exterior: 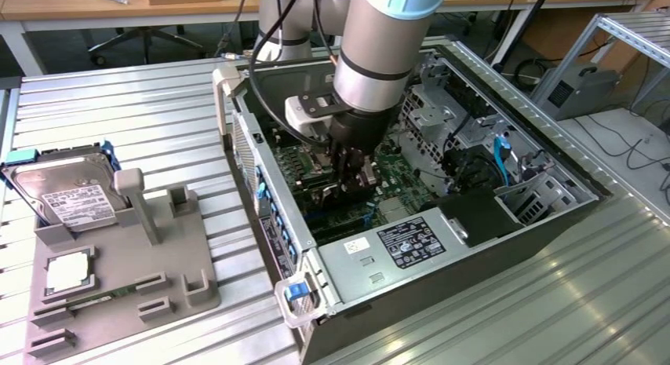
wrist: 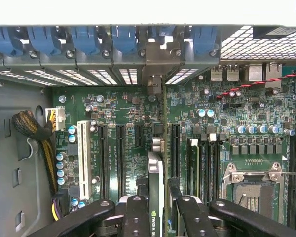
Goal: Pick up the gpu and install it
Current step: 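Insert the gpu into the slot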
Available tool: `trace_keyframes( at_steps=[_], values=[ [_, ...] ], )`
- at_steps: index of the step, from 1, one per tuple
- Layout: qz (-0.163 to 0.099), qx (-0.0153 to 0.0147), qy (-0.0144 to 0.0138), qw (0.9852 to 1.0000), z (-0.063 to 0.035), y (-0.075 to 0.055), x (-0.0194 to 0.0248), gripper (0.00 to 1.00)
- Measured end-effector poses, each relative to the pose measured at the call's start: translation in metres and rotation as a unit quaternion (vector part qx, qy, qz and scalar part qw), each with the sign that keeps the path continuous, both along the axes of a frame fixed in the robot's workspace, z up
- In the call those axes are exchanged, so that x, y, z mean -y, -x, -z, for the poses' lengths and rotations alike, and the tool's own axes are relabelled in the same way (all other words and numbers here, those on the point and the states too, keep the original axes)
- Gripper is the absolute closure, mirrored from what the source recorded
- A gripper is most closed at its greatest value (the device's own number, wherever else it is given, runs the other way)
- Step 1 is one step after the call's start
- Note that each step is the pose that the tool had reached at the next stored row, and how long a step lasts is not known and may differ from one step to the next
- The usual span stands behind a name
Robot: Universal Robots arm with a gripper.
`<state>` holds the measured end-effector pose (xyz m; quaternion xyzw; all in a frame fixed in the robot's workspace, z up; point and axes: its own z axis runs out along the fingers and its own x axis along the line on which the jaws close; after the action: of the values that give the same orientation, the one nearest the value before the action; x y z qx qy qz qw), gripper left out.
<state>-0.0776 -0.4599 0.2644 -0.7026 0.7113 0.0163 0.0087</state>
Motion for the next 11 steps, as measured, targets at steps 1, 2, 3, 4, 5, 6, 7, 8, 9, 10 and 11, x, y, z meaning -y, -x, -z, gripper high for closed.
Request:
trace_keyframes(
  at_steps=[1,2,3,4,5,6,7,8,9,10,11],
  values=[
    [0.0,0.0,0.0,1.0,0.0,0.0001,0.0,0.74],
    [0.0,0.0,0.0,1.0,0.0,0.0002,0.0,0.74],
    [0.0,0.0,0.0,1.0,0.0001,0.0004,0.0,0.74],
    [0.0,-0.0001,0.0001,1.0,0.0001,0.0006,0.0001,0.74],
    [0.0,-0.0001,0.0001,1.0,0.0002,0.0007,0.0001,0.74],
    [0.0,-0.0001,0.0001,1.0,0.0003,0.0007,0.0001,0.74],
    [0.0,-0.0001,0.0001,1.0,0.0003,0.0007,0.0,0.74],
    [0.0,-0.0001,0.0,1.0,0.0003,0.0007,0.0,0.74],
    [0.0,-0.0001,0.0,1.0,0.0003,0.0007,0.0,0.74],
    [0.0,-0.0001,0.0,1.0,0.0003,0.0007,0.0,0.74],
    [0.0,-0.0001,0.0,1.0,0.0003,0.0007,0.0,0.74]
  ],
)
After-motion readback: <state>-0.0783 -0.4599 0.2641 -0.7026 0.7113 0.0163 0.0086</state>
